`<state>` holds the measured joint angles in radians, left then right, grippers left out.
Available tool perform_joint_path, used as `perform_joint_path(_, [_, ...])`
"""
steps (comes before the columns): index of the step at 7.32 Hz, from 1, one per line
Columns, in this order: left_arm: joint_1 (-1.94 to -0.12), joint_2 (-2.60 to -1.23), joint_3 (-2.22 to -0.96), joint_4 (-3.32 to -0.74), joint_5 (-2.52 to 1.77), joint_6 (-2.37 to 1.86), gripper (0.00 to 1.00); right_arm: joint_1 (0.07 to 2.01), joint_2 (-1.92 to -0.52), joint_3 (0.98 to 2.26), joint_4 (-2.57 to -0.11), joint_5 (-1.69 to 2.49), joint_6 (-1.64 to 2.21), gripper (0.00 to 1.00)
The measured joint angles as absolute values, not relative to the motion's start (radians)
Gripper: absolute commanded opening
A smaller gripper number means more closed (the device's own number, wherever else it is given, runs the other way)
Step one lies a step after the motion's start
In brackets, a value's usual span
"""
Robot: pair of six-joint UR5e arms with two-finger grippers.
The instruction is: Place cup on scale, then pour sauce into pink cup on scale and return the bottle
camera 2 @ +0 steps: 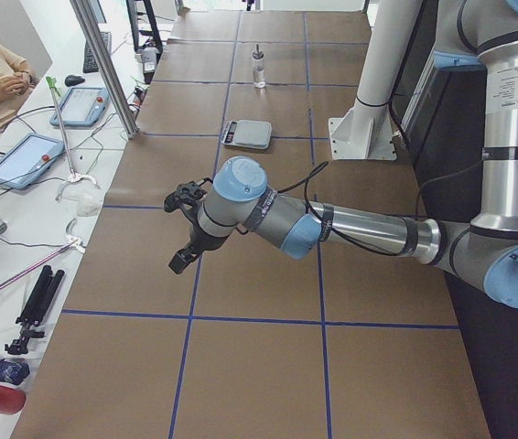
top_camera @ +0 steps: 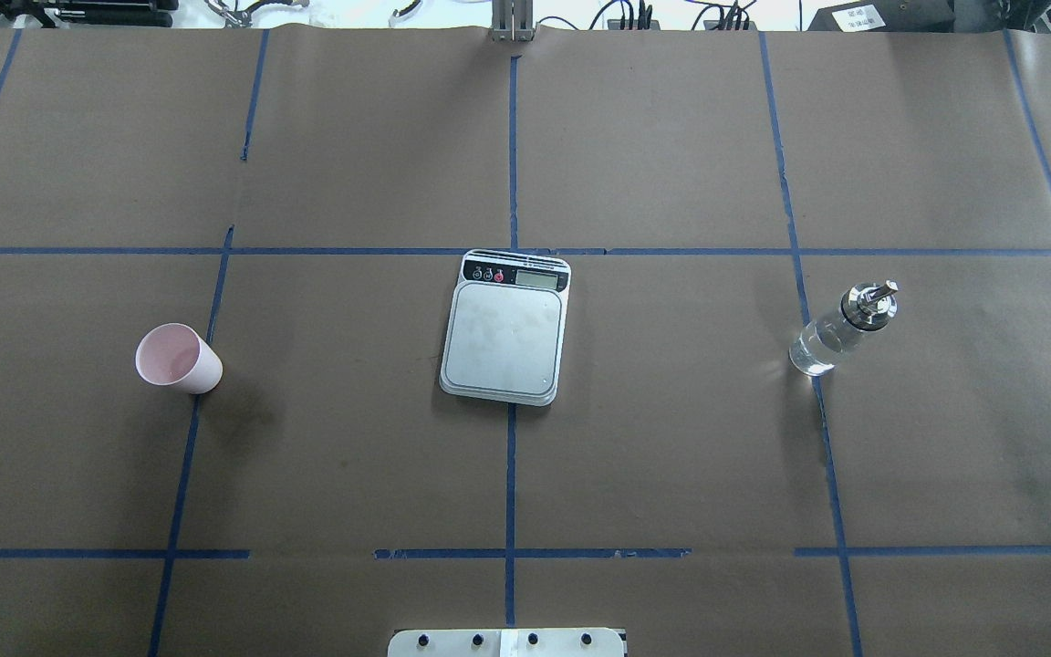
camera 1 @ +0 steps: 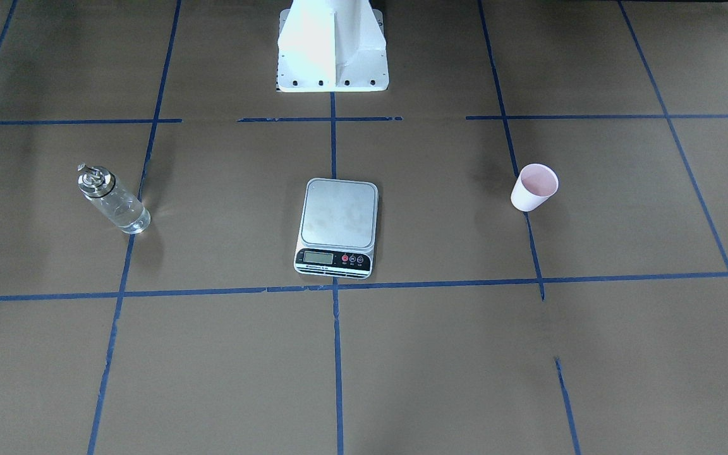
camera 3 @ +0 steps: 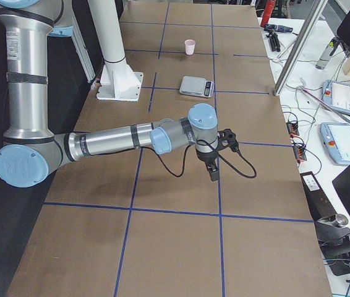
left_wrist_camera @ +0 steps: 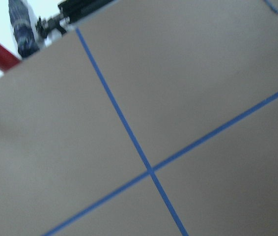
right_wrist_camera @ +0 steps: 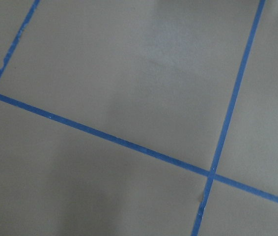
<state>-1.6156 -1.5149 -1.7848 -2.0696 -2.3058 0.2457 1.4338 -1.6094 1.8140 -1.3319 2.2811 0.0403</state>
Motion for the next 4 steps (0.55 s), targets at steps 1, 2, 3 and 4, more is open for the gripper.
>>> perform_joint_path(1, [-1.608, -1.53, -1.767, -2.141, -2.332, 0.193, 1.0, 1.431, -1.593, 1.801, -1.294, 2.281, 0.041, 1.0])
perform_joint_path(2, [-1.594, -1.537, -1.759, -2.199, -2.373, 0.111, 1.0, 1.429, -1.571, 1.778, -1.274, 2.283, 0.042, 1.0])
perform_joint_path(3, [-1.565, -1.536, -1.757, -2.264, -2.402, 0.043, 1.0, 1.429, -1.553, 1.759, -1.263, 2.293, 0.052, 1.0])
perform_joint_path(4, [-1.511, -1.534, -1.759, -2.321, -2.424, -0.058, 1.0, 1.429, -1.542, 1.749, -1.256, 2.306, 0.074, 1.0])
